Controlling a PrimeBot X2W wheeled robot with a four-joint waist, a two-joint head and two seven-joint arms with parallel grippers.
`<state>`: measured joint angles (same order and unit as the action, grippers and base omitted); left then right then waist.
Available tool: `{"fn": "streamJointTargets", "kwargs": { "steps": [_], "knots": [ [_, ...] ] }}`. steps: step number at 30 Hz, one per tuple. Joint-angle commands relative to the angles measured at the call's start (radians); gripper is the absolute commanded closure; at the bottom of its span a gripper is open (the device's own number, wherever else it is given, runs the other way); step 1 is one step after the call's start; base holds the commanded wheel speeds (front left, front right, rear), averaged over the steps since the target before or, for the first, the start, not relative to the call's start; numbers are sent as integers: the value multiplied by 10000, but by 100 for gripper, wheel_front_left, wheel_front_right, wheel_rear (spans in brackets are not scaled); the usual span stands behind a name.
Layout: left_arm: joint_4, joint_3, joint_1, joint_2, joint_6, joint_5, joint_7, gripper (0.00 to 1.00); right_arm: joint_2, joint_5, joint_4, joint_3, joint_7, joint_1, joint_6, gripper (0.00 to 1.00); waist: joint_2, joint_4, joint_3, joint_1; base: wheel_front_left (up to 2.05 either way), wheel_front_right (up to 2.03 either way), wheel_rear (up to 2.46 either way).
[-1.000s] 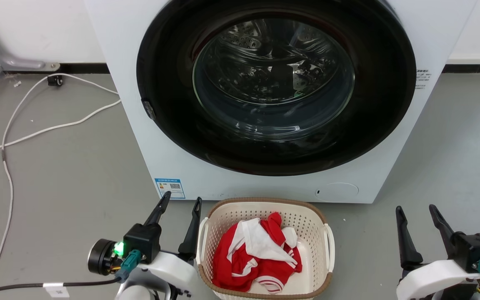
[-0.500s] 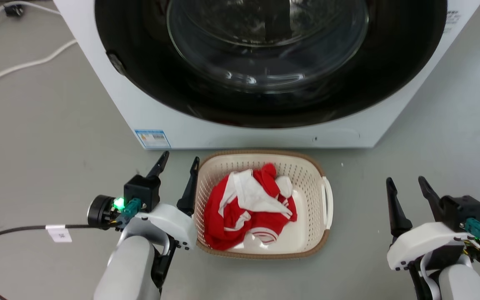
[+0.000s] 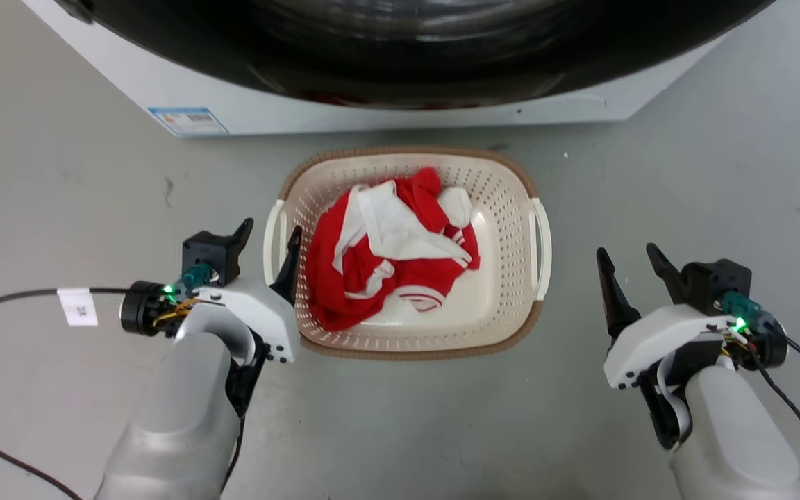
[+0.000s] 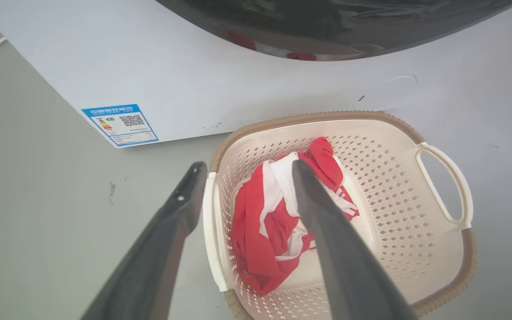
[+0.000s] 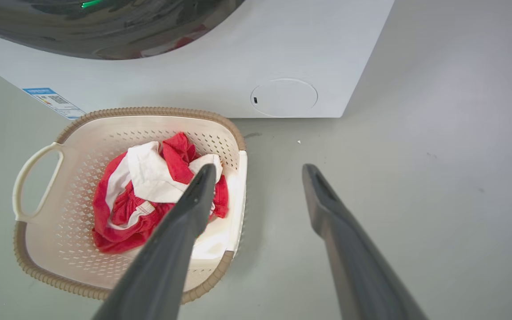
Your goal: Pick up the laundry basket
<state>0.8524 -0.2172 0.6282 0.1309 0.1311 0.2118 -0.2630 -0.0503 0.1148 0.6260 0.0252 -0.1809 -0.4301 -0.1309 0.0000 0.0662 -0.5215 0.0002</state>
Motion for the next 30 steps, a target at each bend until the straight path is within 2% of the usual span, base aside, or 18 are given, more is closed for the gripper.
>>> {"fn": "streamJointTargets", "kwargs": {
  "steps": [1,15,24,30],
  "knots": [
    [73,-30,219,114,-13,59,-26,0,1,49,89,46,-70,-240,3,0,0,164,-540,-2,0,0,0],
    [2093,-1703,2342,1142,-11,1881,473,0,1,1316,2875,1891,-682,-2755,3,0,0,570,-2184,-2,0,0,0],
    [2587,-2524,3378,1474,-9,2985,1414,0,-1,2285,4419,3218,-615,-4156,3,0,0,584,-2867,-2,0,0,0],
    [2809,-3032,3844,1584,-8,3602,2124,0,-1,2898,5139,3935,-177,-4909,3,0,0,545,-3149,-2,0,0,0]
  ]
}}
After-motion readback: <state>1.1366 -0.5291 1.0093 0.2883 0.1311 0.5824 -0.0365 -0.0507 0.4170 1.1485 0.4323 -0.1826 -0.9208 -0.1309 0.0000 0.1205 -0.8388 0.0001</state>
